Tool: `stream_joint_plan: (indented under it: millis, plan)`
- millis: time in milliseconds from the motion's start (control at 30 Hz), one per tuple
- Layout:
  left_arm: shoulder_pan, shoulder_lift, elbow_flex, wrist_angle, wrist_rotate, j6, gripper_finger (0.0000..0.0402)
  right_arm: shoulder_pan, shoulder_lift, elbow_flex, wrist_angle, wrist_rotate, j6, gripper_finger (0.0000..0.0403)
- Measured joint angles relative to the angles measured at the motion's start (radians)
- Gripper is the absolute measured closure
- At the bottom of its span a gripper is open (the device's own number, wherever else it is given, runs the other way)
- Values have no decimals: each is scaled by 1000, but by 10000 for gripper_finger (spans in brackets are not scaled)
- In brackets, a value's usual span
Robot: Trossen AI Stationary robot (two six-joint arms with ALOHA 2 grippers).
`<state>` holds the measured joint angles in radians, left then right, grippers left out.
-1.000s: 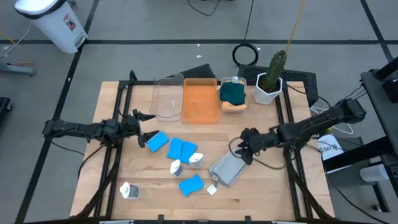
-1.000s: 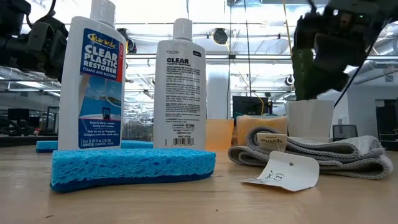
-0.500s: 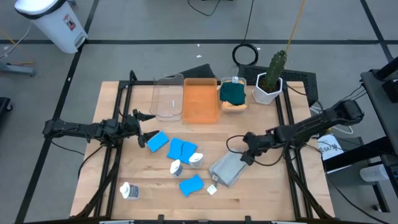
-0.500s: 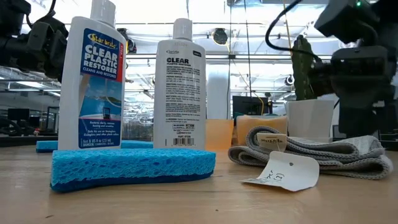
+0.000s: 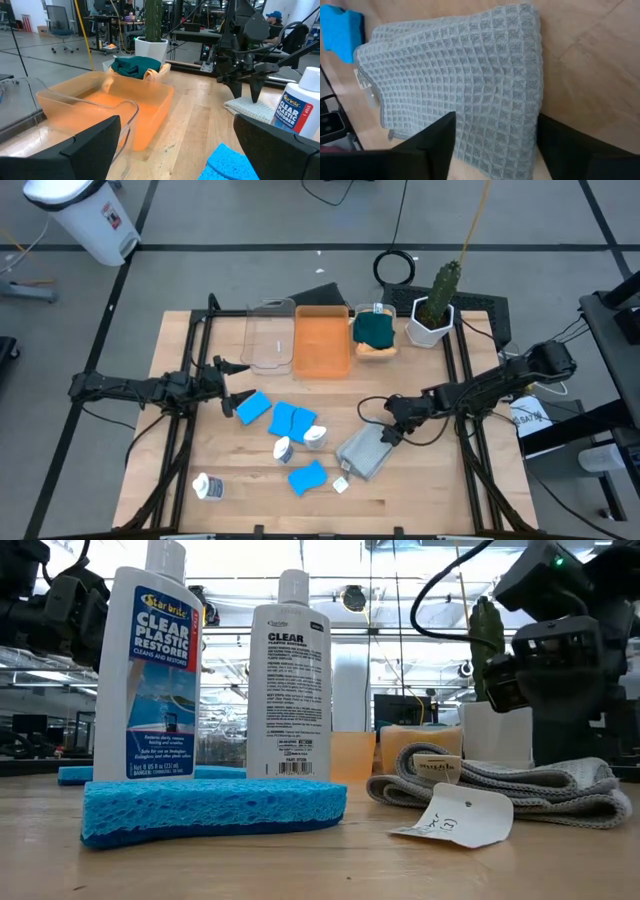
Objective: Pick & Place Kitchen Items
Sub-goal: Put the gray microfiber cloth into the white bin
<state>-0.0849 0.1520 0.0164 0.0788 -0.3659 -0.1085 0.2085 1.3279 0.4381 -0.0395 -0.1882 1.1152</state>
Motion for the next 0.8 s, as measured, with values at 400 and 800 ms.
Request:
stream_joint_plan:
  millis: [400, 800]
  plan:
    - [0, 0, 0, 0, 0, 0, 7, 1, 7, -3, 36, 65, -132, 352]
    - [0, 0, 0, 0, 0, 0, 7, -26, -124, 99, -35, 108, -412, 400]
